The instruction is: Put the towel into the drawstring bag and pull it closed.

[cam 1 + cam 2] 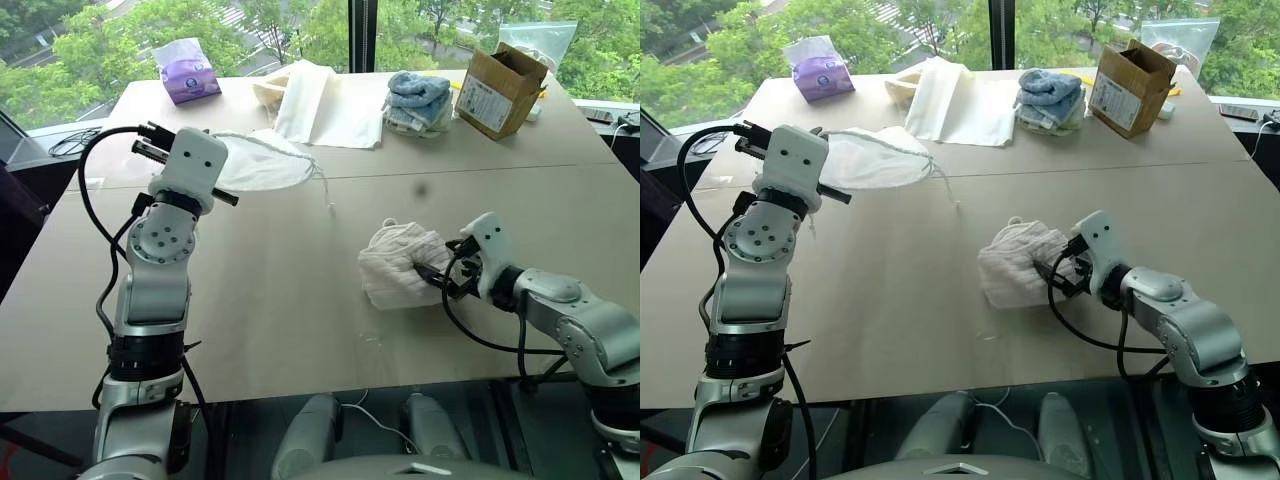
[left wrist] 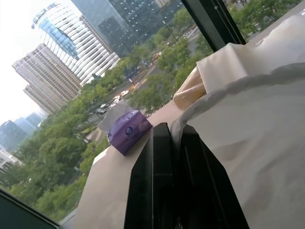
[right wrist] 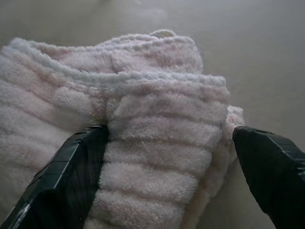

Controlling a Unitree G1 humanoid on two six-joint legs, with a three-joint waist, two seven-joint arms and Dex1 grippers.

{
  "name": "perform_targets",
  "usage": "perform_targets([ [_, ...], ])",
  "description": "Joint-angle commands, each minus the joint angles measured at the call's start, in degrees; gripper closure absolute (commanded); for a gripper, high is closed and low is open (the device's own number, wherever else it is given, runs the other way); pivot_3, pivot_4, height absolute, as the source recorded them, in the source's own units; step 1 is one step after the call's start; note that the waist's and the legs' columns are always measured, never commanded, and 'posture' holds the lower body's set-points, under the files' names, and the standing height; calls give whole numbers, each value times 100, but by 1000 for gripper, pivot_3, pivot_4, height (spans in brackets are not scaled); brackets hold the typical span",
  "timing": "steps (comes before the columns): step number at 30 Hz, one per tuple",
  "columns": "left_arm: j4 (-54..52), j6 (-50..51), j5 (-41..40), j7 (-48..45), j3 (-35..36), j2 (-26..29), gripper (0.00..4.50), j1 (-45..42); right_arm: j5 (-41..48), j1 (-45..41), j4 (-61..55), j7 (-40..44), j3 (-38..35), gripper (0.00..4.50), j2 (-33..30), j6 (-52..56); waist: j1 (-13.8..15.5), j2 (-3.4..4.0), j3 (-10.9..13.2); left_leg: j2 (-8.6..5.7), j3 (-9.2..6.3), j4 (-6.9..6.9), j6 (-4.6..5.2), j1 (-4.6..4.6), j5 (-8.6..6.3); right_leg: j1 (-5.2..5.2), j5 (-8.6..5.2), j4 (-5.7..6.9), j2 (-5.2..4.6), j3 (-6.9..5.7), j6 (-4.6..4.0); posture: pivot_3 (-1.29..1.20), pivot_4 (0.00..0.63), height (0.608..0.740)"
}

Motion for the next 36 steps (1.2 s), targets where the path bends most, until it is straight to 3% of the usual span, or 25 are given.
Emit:
perform_targets([
  [1, -372, 56, -4, 76, 38, -10, 4415, -62, 73, -23, -4, -312, -33, 0, 421, 404, -1, 0, 0, 0, 0, 0, 0, 0, 0, 0, 0, 0, 0, 0, 0, 0, 150, 740],
  [6, -439, 147, -4, 58, -5, -56, 4415, -17, 568, 2, -99, -454, -65, 0, 1280, 1227, -25, -15, -14, 3, -1, 1, -1, 3, 1, 0, 1, 4, 3, 1, -1, 0, 150, 740],
  [9, -449, 166, -4, 46, -28, -81, 4415, -14, 451, 4, -122, -406, 136, 0, 1331, 1372, -76, -14, -15, 4, -3, 1, -4, 5, 2, 0, 1, 10, 5, 1, -1, 0, 150, 740],
  [12, -457, 279, -89, 6, -26, -153, 4500, -54, 235, 50, -49, -328, 447, 825, 1147, 1286, -117, -16, -18, 2, -1, 2, -4, 6, 2, 0, 1, 10, 4, 2, -1, 0, 150, 740],
  [20, -542, 582, -822, -277, 105, -521, 4500, -89, 360, 50, -43, -125, 278, 4476, 1152, 1324, -127, -18, -21, 2, -2, 3, -4, 8, 2, 2, 1, 12, 3, 2, -1, 0, 150, 740],
  [23, -595, 790, -1283, -406, 199, -719, 4500, -92, 579, 46, -74, -94, 52, 4476, 1320, 1406, -129, -18, -21, 2, -3, 5, -4, 8, 2, 3, 1, 12, 4, 1, 0, 0, 150, 740],
  [29, -576, 1134, -2177, -557, 548, -926, 4500, -142, 1771, -343, -56, 112, -1085, 4476, 1962, 1619, -136, -16, -19, 3, 1, 3, -4, 4, 2, -9, 1, 21, 4, 8, -1, 0, 150, 740],
  [36, -621, 1599, -3223, -692, 909, -1072, 4500, -207, 3314, -860, -9, -334, -1806, 4476, 2737, 1781, -137, -16, -19, 1, 5, 8, -7, -5, 4, -31, 1, 48, 3, 12, -1, 0, 150, 740],
])
